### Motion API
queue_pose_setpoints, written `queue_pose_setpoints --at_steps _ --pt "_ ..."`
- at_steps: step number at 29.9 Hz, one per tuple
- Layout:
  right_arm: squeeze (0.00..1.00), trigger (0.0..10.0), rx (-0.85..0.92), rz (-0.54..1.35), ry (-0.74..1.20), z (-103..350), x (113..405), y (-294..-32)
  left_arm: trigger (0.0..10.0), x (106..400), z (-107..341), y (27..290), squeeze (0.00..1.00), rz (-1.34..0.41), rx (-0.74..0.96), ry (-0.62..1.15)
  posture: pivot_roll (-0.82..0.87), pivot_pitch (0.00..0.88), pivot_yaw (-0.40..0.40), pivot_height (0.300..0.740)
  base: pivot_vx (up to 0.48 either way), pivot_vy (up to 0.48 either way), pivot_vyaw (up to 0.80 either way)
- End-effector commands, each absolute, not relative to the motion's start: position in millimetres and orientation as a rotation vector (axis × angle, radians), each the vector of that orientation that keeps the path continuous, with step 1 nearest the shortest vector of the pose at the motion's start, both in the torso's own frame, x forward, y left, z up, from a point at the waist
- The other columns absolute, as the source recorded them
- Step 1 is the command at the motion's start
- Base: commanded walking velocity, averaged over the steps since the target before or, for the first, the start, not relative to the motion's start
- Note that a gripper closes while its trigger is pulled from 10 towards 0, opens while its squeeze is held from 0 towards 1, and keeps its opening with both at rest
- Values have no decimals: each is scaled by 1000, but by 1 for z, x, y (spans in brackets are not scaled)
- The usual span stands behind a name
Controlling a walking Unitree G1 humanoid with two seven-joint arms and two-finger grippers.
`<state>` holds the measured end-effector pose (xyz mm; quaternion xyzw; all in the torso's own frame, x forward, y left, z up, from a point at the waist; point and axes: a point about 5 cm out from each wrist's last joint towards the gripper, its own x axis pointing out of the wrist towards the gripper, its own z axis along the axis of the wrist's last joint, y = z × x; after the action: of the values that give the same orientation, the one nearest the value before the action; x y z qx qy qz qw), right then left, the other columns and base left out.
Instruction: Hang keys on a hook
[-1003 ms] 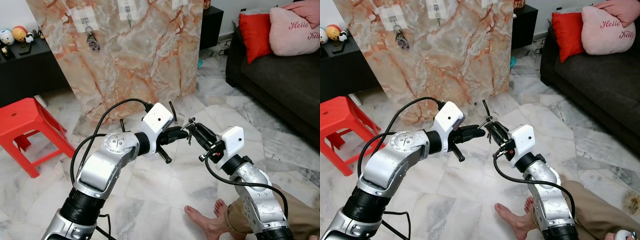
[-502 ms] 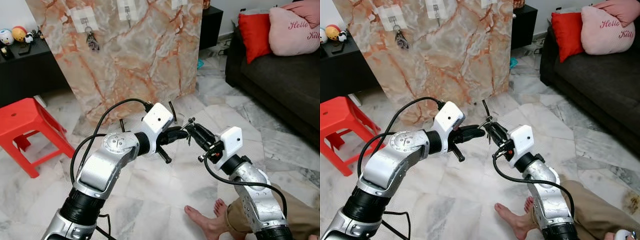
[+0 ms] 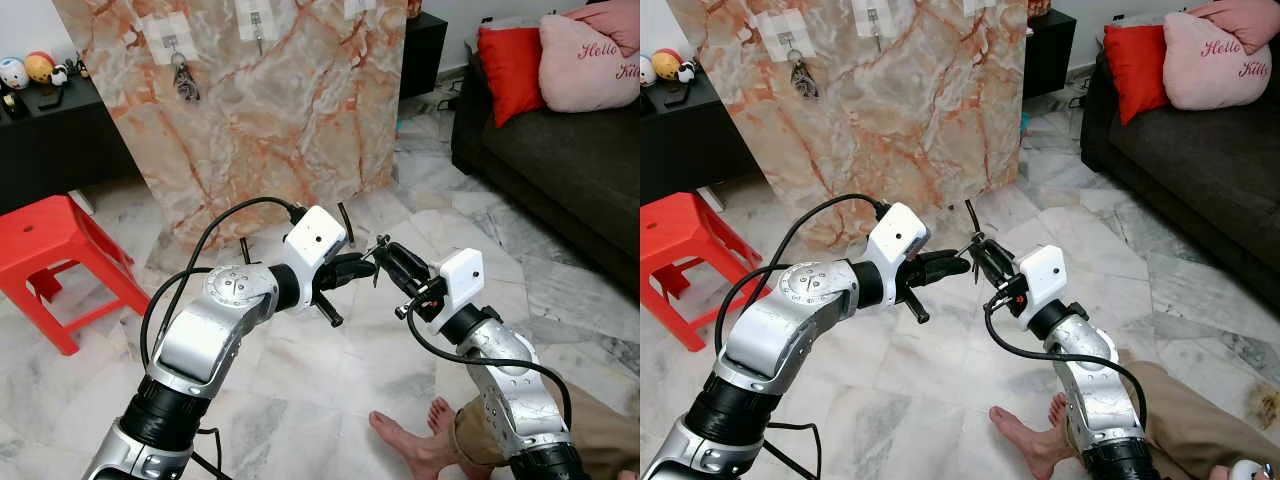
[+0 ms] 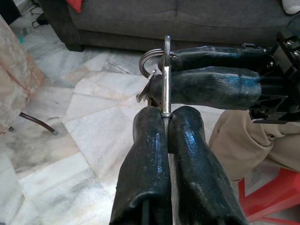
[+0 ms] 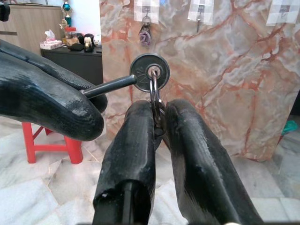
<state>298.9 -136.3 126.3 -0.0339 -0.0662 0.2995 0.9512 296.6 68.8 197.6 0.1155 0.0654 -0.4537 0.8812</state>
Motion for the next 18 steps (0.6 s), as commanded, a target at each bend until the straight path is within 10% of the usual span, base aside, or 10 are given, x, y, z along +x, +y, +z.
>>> queue_pose_setpoints --at_steps 1,2,3,18 --pt "0 10000 -71 627 -151 130 301 -134 10000 296 201 67 0 -952 266 120 -44 57 39 740 0 0 0" --pt "0 8510 -69 631 -152 130 301 -134 10000 296 201 67 0 -952 266 121 -44 57 39 740 0 0 0" --pt "0 706 -66 637 -154 130 301 -133 10000 296 201 67 0 -953 266 121 -44 57 39 740 0 0 0" --pt "0 0 -66 668 -154 129 301 -130 10000 295 199 66 0 -958 274 125 -42 58 39 740 0 0 0"
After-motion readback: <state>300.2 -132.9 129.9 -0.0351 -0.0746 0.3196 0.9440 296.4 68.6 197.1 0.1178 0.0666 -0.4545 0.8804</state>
